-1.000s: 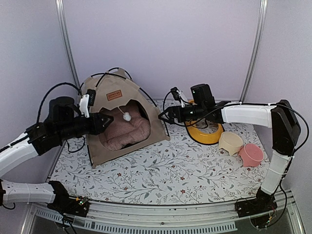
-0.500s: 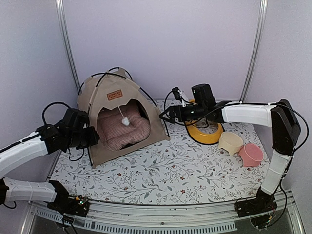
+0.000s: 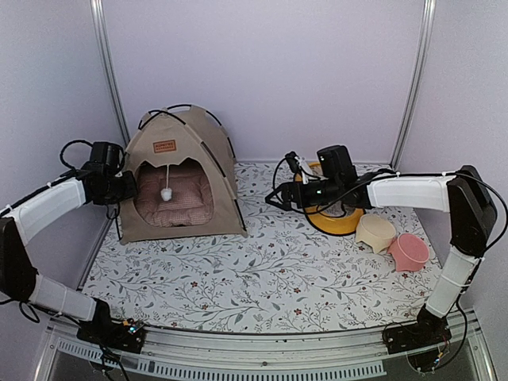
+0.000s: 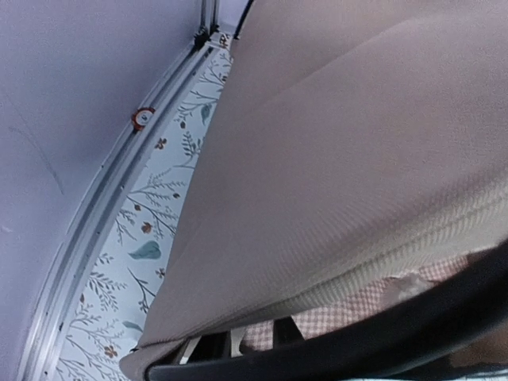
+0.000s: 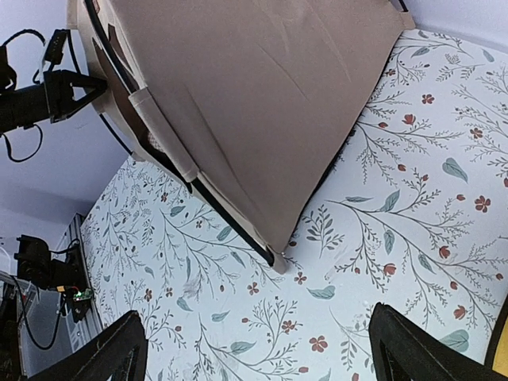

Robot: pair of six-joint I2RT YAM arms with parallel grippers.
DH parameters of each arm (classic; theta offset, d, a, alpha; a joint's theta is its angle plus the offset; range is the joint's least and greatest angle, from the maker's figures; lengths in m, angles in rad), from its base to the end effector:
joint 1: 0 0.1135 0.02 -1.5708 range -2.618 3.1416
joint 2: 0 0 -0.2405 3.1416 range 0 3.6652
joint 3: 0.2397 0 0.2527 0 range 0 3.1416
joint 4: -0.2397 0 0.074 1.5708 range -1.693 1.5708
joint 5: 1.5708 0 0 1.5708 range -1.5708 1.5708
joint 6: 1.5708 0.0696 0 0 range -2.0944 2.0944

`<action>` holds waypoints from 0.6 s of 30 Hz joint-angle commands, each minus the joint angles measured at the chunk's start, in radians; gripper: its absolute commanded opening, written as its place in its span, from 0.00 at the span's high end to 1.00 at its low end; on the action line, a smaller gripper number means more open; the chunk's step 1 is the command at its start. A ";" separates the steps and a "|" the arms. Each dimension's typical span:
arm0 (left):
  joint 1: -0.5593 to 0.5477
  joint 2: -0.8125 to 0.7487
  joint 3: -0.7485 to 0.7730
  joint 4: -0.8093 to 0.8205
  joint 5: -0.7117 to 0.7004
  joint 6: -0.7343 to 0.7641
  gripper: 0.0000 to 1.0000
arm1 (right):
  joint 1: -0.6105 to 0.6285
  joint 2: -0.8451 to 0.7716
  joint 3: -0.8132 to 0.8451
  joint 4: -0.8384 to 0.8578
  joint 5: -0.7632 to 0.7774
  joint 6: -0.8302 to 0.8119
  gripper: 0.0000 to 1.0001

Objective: Set up the pet tent

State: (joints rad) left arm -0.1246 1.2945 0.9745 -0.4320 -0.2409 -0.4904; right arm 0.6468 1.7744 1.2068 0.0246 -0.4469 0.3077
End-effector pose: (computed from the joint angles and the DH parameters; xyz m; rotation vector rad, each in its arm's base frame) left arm 0.3093 -0.0220 0.2279 -0.5355 2.2331 -0.0366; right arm 0.3210 0.2801 0.1970 -0.6533 2.1337 1.0207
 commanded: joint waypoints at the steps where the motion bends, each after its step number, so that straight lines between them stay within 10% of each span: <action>1: 0.105 0.072 0.056 0.089 0.029 0.081 0.79 | -0.006 -0.046 -0.031 0.033 -0.013 0.018 0.01; 18: 0.160 0.030 0.054 0.144 0.285 0.157 0.59 | -0.012 -0.112 -0.058 -0.007 0.114 0.032 0.01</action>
State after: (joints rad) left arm 0.0460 1.4284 1.0889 -0.3256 -0.0650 -0.3508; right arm 0.6464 1.6997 1.1614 0.0280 -0.3931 0.3241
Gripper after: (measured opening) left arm 0.375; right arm 0.989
